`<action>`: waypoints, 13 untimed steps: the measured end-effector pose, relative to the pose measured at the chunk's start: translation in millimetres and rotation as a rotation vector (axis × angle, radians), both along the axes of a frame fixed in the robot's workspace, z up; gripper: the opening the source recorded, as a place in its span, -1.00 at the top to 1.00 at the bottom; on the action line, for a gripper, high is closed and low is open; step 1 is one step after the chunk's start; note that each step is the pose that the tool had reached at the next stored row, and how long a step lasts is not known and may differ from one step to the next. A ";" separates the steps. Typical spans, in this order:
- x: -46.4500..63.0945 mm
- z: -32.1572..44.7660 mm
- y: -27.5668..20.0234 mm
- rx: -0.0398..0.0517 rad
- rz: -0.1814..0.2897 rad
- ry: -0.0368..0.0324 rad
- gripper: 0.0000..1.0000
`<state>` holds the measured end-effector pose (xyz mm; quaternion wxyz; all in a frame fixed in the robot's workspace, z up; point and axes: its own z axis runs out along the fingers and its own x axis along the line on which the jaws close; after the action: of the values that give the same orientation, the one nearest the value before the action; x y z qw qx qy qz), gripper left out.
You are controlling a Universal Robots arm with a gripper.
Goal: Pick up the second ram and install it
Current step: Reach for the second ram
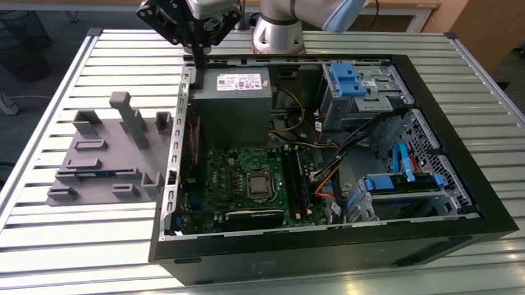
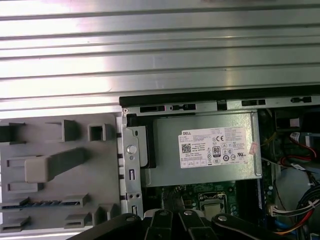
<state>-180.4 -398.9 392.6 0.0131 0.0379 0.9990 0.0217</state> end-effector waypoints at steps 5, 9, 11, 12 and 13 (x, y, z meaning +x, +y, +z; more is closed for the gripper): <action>-3.4 -0.1 0.0 0.0001 0.000 0.0000 0.79; -6.0 -0.1 0.0 0.0001 0.000 0.0000 0.79; -7.2 -0.1 0.0 0.0000 0.000 -0.0001 0.79; -7.8 -0.1 0.0 0.0000 0.000 0.0000 0.79; -8.5 -0.2 0.0 0.0000 0.000 0.0000 0.79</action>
<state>-188.9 -398.9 392.4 0.0131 0.0379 0.9990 0.0217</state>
